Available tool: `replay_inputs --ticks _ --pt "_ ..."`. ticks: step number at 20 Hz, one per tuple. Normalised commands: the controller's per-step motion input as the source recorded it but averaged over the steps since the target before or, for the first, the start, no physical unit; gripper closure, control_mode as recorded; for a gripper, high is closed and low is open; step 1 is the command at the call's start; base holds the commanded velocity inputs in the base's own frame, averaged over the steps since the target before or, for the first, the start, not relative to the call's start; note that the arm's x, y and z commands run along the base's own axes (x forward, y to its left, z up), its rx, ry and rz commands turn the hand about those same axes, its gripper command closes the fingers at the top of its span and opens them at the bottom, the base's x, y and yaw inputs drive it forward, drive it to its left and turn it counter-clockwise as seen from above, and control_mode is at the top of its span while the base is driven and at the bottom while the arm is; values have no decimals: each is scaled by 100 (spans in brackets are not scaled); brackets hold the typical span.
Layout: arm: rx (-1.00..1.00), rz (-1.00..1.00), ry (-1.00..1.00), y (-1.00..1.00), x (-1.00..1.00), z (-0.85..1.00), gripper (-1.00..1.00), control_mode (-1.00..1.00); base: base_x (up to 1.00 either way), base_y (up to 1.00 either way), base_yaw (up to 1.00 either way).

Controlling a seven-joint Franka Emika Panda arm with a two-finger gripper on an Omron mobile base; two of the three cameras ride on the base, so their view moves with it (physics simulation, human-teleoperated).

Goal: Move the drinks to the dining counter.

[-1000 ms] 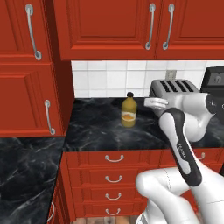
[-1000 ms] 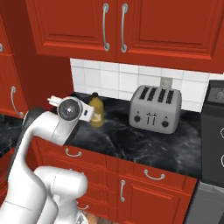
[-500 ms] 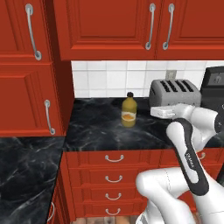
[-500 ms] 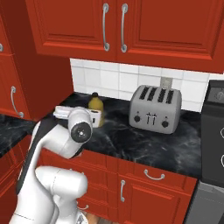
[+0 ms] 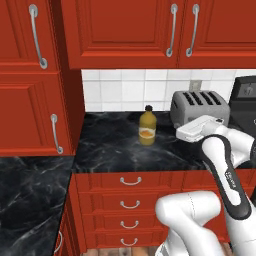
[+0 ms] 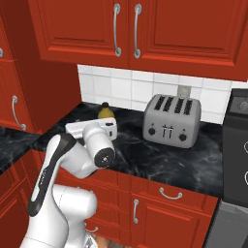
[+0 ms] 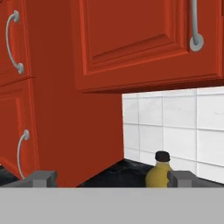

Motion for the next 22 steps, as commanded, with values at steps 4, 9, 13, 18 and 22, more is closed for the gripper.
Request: replay_inputs --ticks 4,9,13,18,22 --pt "0 0 0 0 3 0 -100 -100 0 0 0" --pt "0 0 0 0 22 0 -100 -100 0 0 0" --pt "-2 0 0 0 62 -17 -100 -100 0 0 0" --pt "-1 0 0 0 64 -14 -100 -100 0 0 0" --pt "0 0 -3 0 41 -14 -100 -100 0 0 0"
